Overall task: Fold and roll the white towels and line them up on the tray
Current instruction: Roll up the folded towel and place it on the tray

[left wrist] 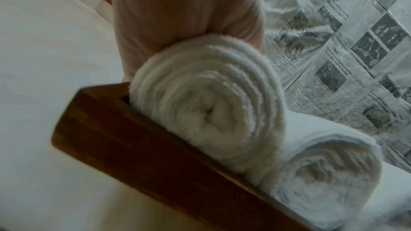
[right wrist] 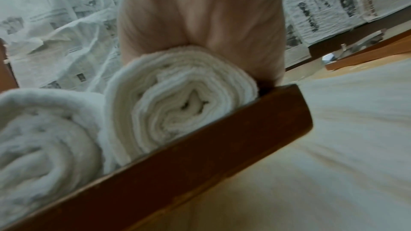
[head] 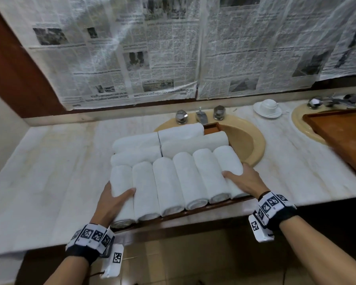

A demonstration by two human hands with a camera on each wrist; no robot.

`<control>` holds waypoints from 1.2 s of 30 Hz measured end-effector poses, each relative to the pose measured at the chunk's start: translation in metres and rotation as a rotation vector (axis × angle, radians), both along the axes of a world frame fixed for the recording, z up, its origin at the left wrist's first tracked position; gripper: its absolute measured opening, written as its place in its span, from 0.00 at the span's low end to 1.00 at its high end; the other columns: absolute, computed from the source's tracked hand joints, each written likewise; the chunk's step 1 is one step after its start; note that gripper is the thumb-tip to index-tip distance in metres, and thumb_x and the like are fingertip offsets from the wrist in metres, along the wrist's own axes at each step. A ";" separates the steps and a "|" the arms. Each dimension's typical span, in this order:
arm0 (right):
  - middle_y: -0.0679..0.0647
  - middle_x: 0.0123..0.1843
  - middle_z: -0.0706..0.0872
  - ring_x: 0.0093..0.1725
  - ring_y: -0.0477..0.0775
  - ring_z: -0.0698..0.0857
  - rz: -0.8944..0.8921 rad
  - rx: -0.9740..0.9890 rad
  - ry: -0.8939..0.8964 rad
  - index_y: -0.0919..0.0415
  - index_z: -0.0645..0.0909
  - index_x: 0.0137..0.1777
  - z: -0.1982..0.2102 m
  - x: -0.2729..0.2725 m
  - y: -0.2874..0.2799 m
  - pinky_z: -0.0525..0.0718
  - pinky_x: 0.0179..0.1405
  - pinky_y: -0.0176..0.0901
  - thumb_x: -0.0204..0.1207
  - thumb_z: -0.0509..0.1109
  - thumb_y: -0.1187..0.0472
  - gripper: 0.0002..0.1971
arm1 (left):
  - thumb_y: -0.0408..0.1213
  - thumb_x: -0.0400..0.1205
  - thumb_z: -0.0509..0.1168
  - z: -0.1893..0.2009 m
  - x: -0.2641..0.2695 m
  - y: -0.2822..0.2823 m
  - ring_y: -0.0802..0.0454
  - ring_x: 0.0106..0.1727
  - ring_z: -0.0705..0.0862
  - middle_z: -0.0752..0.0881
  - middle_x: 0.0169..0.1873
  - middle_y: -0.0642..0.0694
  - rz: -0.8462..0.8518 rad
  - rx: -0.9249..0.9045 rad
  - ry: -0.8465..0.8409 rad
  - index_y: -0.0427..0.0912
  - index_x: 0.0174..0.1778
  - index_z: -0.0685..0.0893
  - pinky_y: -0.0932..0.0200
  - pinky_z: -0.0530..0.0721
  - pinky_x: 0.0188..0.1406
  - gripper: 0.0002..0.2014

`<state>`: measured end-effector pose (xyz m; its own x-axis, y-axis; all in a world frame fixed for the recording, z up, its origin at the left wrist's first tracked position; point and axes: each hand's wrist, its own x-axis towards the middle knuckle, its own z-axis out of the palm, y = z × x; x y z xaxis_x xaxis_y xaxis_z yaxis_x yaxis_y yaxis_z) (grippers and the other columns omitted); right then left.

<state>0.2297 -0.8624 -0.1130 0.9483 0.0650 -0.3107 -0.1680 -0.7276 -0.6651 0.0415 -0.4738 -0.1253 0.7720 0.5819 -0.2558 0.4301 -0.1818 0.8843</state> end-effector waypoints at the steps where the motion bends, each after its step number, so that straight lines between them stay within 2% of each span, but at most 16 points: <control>1: 0.53 0.65 0.82 0.57 0.55 0.79 0.004 0.016 0.000 0.57 0.71 0.74 0.000 -0.005 0.015 0.76 0.49 0.48 0.66 0.78 0.35 0.42 | 0.63 0.58 0.79 0.003 -0.008 0.014 0.45 0.57 0.85 0.84 0.61 0.46 0.010 0.002 -0.005 0.50 0.71 0.76 0.39 0.85 0.57 0.45; 4: 0.55 0.64 0.83 0.57 0.56 0.81 0.002 0.046 -0.001 0.60 0.72 0.72 -0.006 -0.025 0.061 0.79 0.49 0.49 0.64 0.79 0.36 0.43 | 0.55 0.67 0.82 0.010 -0.031 0.061 0.46 0.56 0.85 0.84 0.60 0.45 0.023 0.021 0.007 0.50 0.70 0.75 0.41 0.85 0.55 0.38; 6: 0.54 0.62 0.83 0.56 0.56 0.83 0.009 0.054 -0.011 0.61 0.72 0.71 -0.009 -0.036 0.094 0.81 0.48 0.50 0.62 0.79 0.34 0.44 | 0.51 0.70 0.82 0.010 -0.045 0.096 0.45 0.55 0.85 0.84 0.61 0.44 0.033 0.011 0.011 0.47 0.71 0.75 0.45 0.84 0.51 0.36; 8: 0.53 0.60 0.84 0.54 0.55 0.84 0.014 0.062 -0.008 0.59 0.73 0.70 -0.010 -0.050 0.128 0.83 0.47 0.50 0.59 0.78 0.31 0.45 | 0.56 0.64 0.82 0.010 -0.061 0.131 0.45 0.55 0.85 0.83 0.61 0.43 0.034 0.006 0.030 0.45 0.72 0.74 0.46 0.84 0.50 0.43; 10: 0.53 0.60 0.84 0.54 0.55 0.84 0.017 0.081 -0.020 0.60 0.74 0.69 -0.009 -0.062 0.164 0.82 0.43 0.48 0.63 0.80 0.35 0.41 | 0.62 0.57 0.80 0.009 -0.074 0.169 0.45 0.56 0.85 0.83 0.62 0.44 0.026 0.007 0.031 0.46 0.73 0.74 0.43 0.85 0.53 0.49; 12: 0.54 0.61 0.83 0.55 0.56 0.83 -0.003 0.105 -0.015 0.60 0.73 0.69 -0.010 -0.075 0.200 0.81 0.44 0.48 0.65 0.81 0.38 0.39 | 0.66 0.53 0.79 0.010 -0.082 0.205 0.46 0.57 0.85 0.83 0.62 0.45 0.016 0.023 0.030 0.47 0.74 0.74 0.42 0.85 0.55 0.53; 16: 0.53 0.64 0.83 0.59 0.56 0.82 -0.010 0.118 -0.008 0.55 0.73 0.71 -0.016 -0.100 0.258 0.81 0.53 0.51 0.63 0.79 0.35 0.40 | 0.67 0.52 0.79 0.011 -0.095 0.268 0.44 0.60 0.83 0.82 0.64 0.46 0.007 0.031 0.059 0.47 0.76 0.72 0.41 0.84 0.59 0.56; 20: 0.55 0.65 0.82 0.57 0.57 0.79 -0.033 0.068 -0.003 0.60 0.72 0.73 -0.021 -0.119 0.302 0.77 0.50 0.49 0.69 0.78 0.39 0.39 | 0.66 0.53 0.80 0.001 -0.102 0.317 0.44 0.62 0.83 0.82 0.66 0.46 -0.005 0.009 0.075 0.49 0.77 0.72 0.38 0.84 0.62 0.56; 23: 0.57 0.65 0.81 0.56 0.57 0.78 -0.049 0.040 0.004 0.61 0.71 0.72 -0.022 -0.126 0.329 0.76 0.50 0.49 0.70 0.78 0.40 0.38 | 0.66 0.53 0.81 -0.007 -0.103 0.343 0.43 0.62 0.84 0.82 0.67 0.45 -0.009 -0.006 0.087 0.49 0.77 0.72 0.36 0.84 0.63 0.56; 28: 0.57 0.65 0.81 0.60 0.59 0.80 -0.070 0.032 0.019 0.61 0.71 0.73 -0.030 -0.125 0.356 0.80 0.57 0.52 0.67 0.78 0.36 0.42 | 0.65 0.52 0.80 -0.017 -0.095 0.372 0.42 0.61 0.84 0.82 0.65 0.44 -0.017 -0.009 0.102 0.46 0.77 0.72 0.37 0.84 0.62 0.57; 30: 0.57 0.65 0.81 0.60 0.59 0.81 -0.072 0.035 0.033 0.61 0.71 0.73 -0.033 -0.122 0.366 0.80 0.58 0.52 0.66 0.78 0.35 0.42 | 0.62 0.56 0.82 -0.021 -0.089 0.383 0.41 0.61 0.84 0.82 0.66 0.43 -0.021 -0.015 0.116 0.45 0.77 0.71 0.37 0.84 0.63 0.54; 32: 0.56 0.64 0.82 0.59 0.59 0.81 -0.077 0.038 0.043 0.60 0.72 0.71 -0.034 -0.118 0.373 0.81 0.56 0.51 0.67 0.78 0.36 0.40 | 0.61 0.58 0.82 -0.023 -0.082 0.390 0.41 0.61 0.83 0.82 0.66 0.43 -0.032 -0.022 0.129 0.45 0.78 0.71 0.38 0.83 0.63 0.54; 34: 0.56 0.63 0.83 0.58 0.58 0.82 -0.084 0.039 0.044 0.59 0.74 0.70 -0.037 -0.113 0.378 0.81 0.55 0.51 0.68 0.78 0.36 0.38 | 0.65 0.53 0.80 -0.026 -0.075 0.396 0.42 0.62 0.83 0.82 0.65 0.45 -0.043 -0.017 0.127 0.46 0.78 0.70 0.40 0.84 0.62 0.57; 36: 0.56 0.62 0.83 0.58 0.59 0.81 -0.080 0.030 0.045 0.59 0.74 0.69 -0.039 -0.109 0.381 0.81 0.56 0.51 0.68 0.78 0.36 0.37 | 0.65 0.55 0.81 -0.028 -0.069 0.400 0.43 0.62 0.83 0.81 0.66 0.45 -0.052 -0.014 0.130 0.46 0.79 0.70 0.42 0.83 0.61 0.57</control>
<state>0.1210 -0.4817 -0.1517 0.9358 -0.0006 -0.3525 -0.2555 -0.6902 -0.6770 -0.0270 -0.0734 -0.1538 0.7606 0.5377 -0.3638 0.5319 -0.1947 0.8241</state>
